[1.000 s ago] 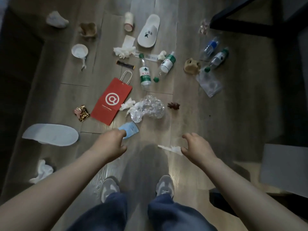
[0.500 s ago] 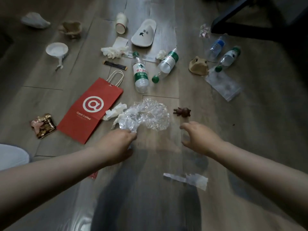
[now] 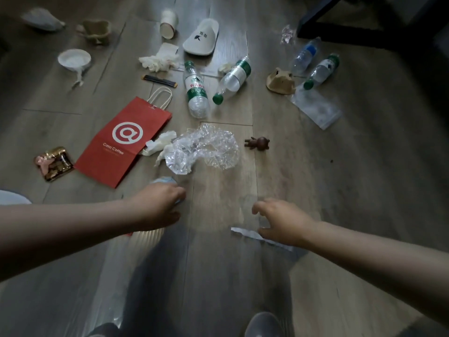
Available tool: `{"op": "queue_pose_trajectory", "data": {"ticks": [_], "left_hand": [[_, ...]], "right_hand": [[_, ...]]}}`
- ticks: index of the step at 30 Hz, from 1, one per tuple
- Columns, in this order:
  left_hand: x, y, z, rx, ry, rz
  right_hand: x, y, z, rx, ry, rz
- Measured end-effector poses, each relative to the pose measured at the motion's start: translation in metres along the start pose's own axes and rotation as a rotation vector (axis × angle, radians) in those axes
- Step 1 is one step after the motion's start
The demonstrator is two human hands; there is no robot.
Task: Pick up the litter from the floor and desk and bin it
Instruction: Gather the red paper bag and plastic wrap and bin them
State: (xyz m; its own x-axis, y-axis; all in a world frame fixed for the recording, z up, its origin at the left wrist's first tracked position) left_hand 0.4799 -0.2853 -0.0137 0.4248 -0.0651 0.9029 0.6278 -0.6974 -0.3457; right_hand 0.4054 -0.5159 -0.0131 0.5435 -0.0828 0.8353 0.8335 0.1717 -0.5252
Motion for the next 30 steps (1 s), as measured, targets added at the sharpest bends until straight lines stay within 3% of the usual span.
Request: {"op": "queue_pose_trajectory", "data": {"ticks": [13,26,30], "left_hand": [[-0.013,-0.014,0.014,0.037,0.056,0.074],[-0.019,-0.019,0.042,0.129,0.022,0.018],[-0.020,-0.024,0.048,0.127,-0.016,-0.034]], "right_hand": [[-0.038,0.002,-0.017,-0.062,-0.081,0.029],[-0.032,0.040,-0.006,0.071,-0.013,-0.003],[-0.030,0.036,0.004,0.164,-0.033,0.094]]}}
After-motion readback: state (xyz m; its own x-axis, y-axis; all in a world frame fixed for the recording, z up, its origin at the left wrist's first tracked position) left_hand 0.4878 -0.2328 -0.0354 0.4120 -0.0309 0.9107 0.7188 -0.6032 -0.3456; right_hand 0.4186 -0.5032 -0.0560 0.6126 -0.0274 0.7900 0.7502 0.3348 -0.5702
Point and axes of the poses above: each hand's wrist, its own y-axis towards the middle knuckle, its own x-axis out of the back of the hand, z = x × y, the point moved 6 cm from there along y, towards the middle knuckle, and after that the axes turned 2 degrees about -x, right-handed, at the moved point
